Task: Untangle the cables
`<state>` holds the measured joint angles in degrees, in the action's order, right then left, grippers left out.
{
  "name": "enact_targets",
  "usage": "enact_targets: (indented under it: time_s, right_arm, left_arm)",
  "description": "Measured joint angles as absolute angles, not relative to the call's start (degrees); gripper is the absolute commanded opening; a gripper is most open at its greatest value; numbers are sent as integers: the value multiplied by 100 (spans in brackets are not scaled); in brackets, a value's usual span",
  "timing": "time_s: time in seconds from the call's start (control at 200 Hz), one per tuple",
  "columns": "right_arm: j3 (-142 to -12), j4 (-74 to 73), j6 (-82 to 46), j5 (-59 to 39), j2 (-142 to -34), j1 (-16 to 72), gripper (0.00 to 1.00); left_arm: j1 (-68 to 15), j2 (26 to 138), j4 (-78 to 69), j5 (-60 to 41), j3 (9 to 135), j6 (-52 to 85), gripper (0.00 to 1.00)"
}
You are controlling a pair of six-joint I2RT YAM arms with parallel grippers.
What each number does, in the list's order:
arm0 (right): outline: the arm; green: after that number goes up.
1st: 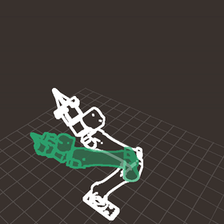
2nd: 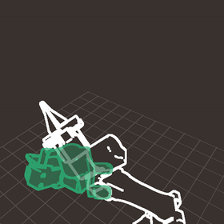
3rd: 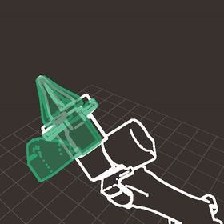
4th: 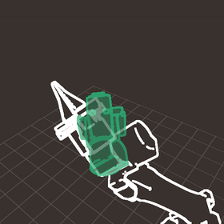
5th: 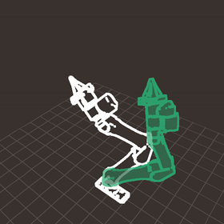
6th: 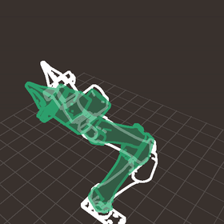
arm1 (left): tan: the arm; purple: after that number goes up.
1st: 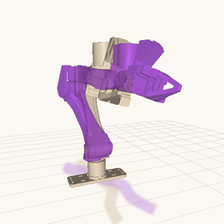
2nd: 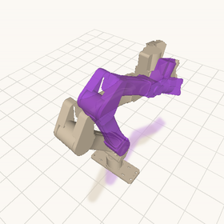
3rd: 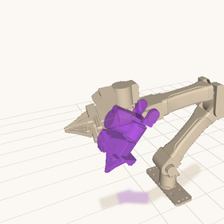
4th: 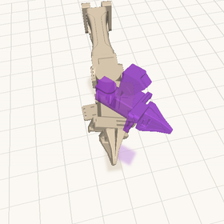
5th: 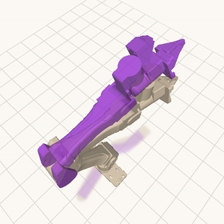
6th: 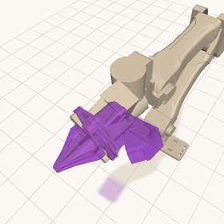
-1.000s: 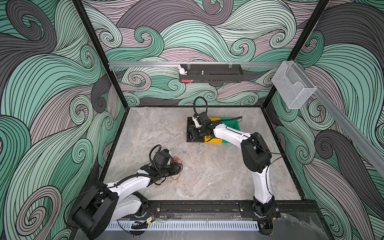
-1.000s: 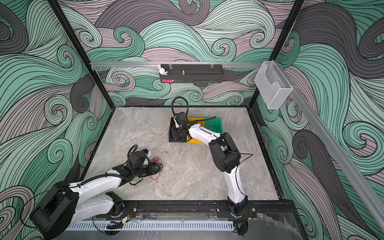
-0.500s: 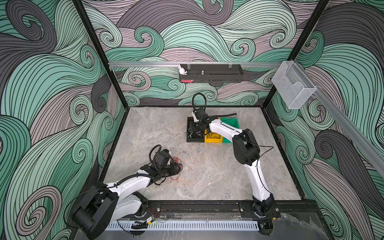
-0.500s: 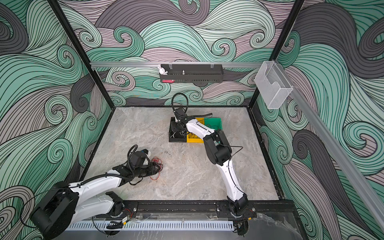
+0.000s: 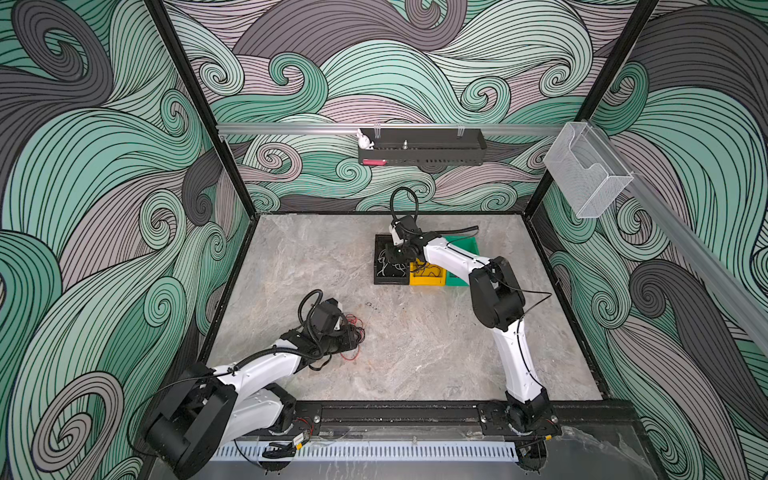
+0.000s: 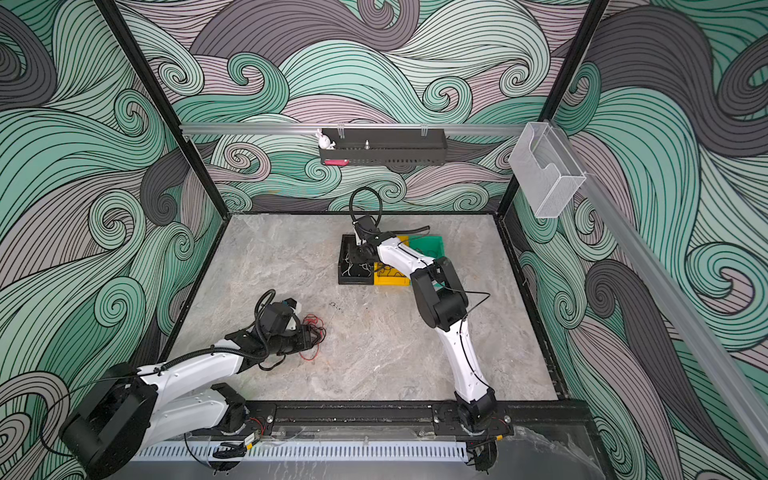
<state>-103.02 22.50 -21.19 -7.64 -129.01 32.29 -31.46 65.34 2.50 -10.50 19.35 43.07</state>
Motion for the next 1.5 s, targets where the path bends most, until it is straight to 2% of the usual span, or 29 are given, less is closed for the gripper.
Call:
enact_targets:
  time_s: [0.09, 0.3, 0.49, 0.711, 0.926, 1.101, 1.231, 1.376, 1.501]
  right_arm:
    - [-9690, 2049, -2132, -965, -12302, 3240, 36]
    - [-8333, 1439, -2191, -1273, -10759, 3240, 38]
    - [-7013, 1026, -2344, -1446, -9703, 3253, 40]
    - [-5784, 819, -2556, -1527, -9102, 3382, 41]
    - [-5221, 615, -2711, -1551, -9065, 3994, 45]
    - [-5107, 373, -2853, -1573, -9177, 4353, 51]
    - [-5124, 139, -2991, -1592, -9450, 4543, 65]
    - [-5367, 84, -3070, -1557, -9867, 4842, 66]
    - [-5638, 86, -3068, -1400, -10197, 5052, 62]
  left_arm:
    - [-3146, 6534, 248, -1061, 1935, 4309, 50]
    - [-3148, 6536, 172, -1267, 1935, 4362, 34]
    - [-3264, 6613, -110, -1518, 1935, 4499, 29]
    - [-3795, 7008, -484, -1623, 1997, 4652, 26]
    - [-4191, 7269, -727, -1632, 2231, 4772, 25]
    - [-4230, 6632, -242, -1299, 2283, 4797, 27]
    - [-4230, 5942, 541, -746, 2432, 4777, 32]
    - [-4230, 5437, 1153, -51, 2449, 4762, 48]
    - [-4200, 5253, 1474, 416, 2405, 4759, 59]
